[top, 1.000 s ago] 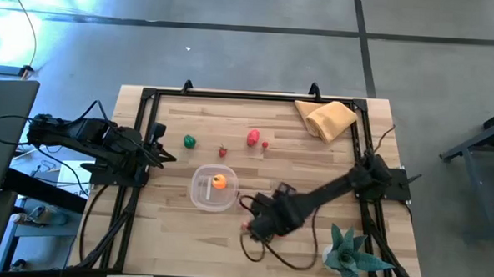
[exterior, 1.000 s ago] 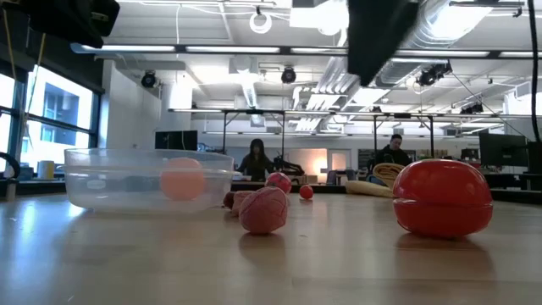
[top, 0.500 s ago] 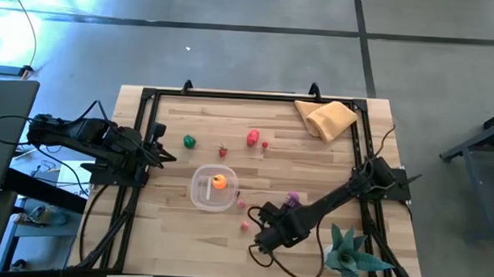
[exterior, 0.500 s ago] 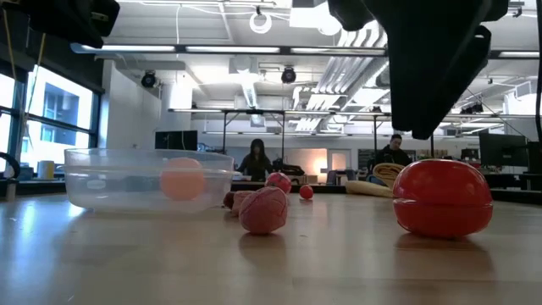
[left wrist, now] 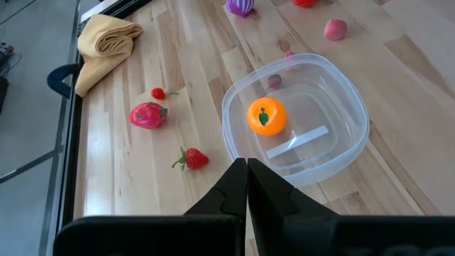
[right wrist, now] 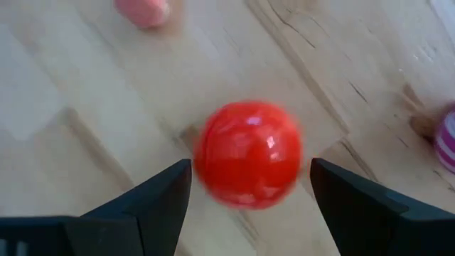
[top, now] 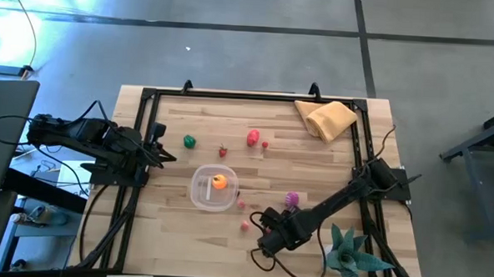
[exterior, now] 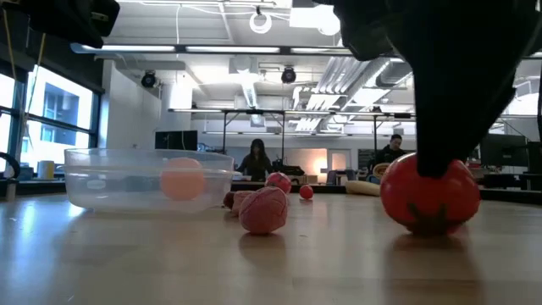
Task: Pick and placing Produce into tupperware
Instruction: Put the tomato into the transparent container
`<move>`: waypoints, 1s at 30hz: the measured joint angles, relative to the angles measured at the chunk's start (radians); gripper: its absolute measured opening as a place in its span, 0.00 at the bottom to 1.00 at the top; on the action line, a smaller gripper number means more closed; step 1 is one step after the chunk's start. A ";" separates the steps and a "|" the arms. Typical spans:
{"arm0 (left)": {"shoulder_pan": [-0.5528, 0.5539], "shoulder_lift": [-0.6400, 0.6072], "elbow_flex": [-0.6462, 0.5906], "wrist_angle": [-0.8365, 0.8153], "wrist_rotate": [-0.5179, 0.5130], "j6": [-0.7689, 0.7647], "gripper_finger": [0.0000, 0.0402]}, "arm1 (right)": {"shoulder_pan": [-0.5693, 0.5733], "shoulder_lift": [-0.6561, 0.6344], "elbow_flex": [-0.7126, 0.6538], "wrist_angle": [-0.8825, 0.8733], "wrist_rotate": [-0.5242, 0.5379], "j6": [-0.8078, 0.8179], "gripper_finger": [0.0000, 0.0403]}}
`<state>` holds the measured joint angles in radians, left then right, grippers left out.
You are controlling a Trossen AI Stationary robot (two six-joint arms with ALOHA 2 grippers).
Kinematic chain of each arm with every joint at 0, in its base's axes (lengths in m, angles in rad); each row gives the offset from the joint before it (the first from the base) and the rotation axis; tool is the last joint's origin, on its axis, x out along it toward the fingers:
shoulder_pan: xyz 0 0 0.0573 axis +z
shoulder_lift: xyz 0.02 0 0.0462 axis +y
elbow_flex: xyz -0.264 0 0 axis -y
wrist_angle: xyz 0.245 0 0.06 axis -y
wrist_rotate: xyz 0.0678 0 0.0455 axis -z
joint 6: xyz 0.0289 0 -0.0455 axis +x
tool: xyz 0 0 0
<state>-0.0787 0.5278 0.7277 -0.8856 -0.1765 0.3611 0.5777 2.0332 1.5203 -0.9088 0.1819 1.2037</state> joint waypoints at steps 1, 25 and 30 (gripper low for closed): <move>0.000 0.000 0.000 0.000 0.000 0.000 0.01 | 0.001 0.000 0.000 -0.003 0.001 0.002 0.69; 0.000 0.000 0.000 0.000 0.000 0.000 0.01 | -0.016 0.023 0.002 0.055 -0.030 -0.026 0.69; 0.000 0.000 0.000 0.000 0.000 0.000 0.01 | -0.016 0.034 0.002 0.062 -0.041 -0.030 0.69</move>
<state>-0.0785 0.5282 0.7278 -0.8856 -0.1768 0.3611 0.5617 2.0674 1.5227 -0.8468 0.1410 1.1736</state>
